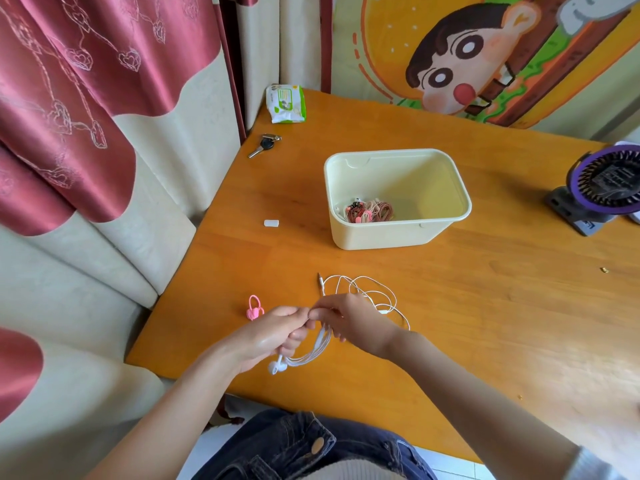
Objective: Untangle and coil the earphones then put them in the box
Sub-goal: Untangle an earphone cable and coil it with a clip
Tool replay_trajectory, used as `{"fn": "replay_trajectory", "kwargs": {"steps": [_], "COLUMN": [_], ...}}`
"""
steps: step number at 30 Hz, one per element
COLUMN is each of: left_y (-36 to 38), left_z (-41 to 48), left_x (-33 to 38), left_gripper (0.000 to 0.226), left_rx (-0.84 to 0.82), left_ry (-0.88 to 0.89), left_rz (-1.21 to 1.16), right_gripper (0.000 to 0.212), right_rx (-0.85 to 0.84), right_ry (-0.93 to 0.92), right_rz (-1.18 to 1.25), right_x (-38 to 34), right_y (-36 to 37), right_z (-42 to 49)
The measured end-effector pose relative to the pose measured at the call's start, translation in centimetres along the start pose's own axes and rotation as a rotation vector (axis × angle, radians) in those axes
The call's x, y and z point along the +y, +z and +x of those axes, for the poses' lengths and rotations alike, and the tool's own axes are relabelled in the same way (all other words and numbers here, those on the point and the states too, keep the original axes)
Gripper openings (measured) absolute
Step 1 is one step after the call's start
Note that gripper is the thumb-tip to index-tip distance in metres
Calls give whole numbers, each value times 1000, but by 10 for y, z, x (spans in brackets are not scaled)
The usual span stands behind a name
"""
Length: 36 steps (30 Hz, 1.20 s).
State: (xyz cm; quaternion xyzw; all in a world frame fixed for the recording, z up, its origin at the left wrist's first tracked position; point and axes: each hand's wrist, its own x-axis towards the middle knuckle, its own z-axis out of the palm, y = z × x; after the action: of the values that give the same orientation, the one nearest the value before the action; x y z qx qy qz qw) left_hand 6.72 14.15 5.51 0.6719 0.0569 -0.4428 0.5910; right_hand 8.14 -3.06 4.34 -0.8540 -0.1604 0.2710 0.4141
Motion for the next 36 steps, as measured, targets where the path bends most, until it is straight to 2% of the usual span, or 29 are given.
{"fn": "replay_trajectory", "kwargs": {"steps": [2, 4, 6, 9, 13, 17, 21, 26, 29, 31, 34, 36], "left_y": [-2, -5, -13, -31, -52, -62, -56, -55, -48, -39, -27, -19], "left_z": [-2, 0, 3, 4, 5, 15, 29, 41, 41, 40, 36, 34], "left_x": [-6, -11, -17, -26, -49, -73, -86, -90, -92, -89, -80, -71], "left_gripper": [29, 27, 27, 26, 10, 13, 20, 24, 28, 29, 25, 24], "left_rx": [37, 143, 341, 649, 864, 821, 738, 777, 755, 701, 617, 576], "left_ry": [-1, 13, 15, 5, 5, -46, -7, 39, 54, 95, 165, 194], "left_rz": [6, 81, 217, 397, 514, 503, 532, 483, 489, 452, 401, 385], "right_gripper": [22, 20, 21, 40, 55, 56, 55, 55, 53, 55, 59, 47], "right_rx": [-23, 22, 82, 9, -39, -16, -12, 10, 21, 57, 194, 250], "right_ry": [71, 120, 130, 170, 175, 126, 106, 92, 97, 102, 8, -72], "right_rz": [89, 102, -72, -419, -631, -662, -653, -674, -599, -535, -617, -504], "right_x": [3, 10, 23, 41, 55, 61, 66, 69, 72, 73, 72, 67], "right_y": [2, 7, 15, 25, 38, 39, 36, 37, 37, 34, 30, 29], "right_z": [4, 12, 22, 28, 22, 19, 19, 19, 19, 19, 17, 13]}}
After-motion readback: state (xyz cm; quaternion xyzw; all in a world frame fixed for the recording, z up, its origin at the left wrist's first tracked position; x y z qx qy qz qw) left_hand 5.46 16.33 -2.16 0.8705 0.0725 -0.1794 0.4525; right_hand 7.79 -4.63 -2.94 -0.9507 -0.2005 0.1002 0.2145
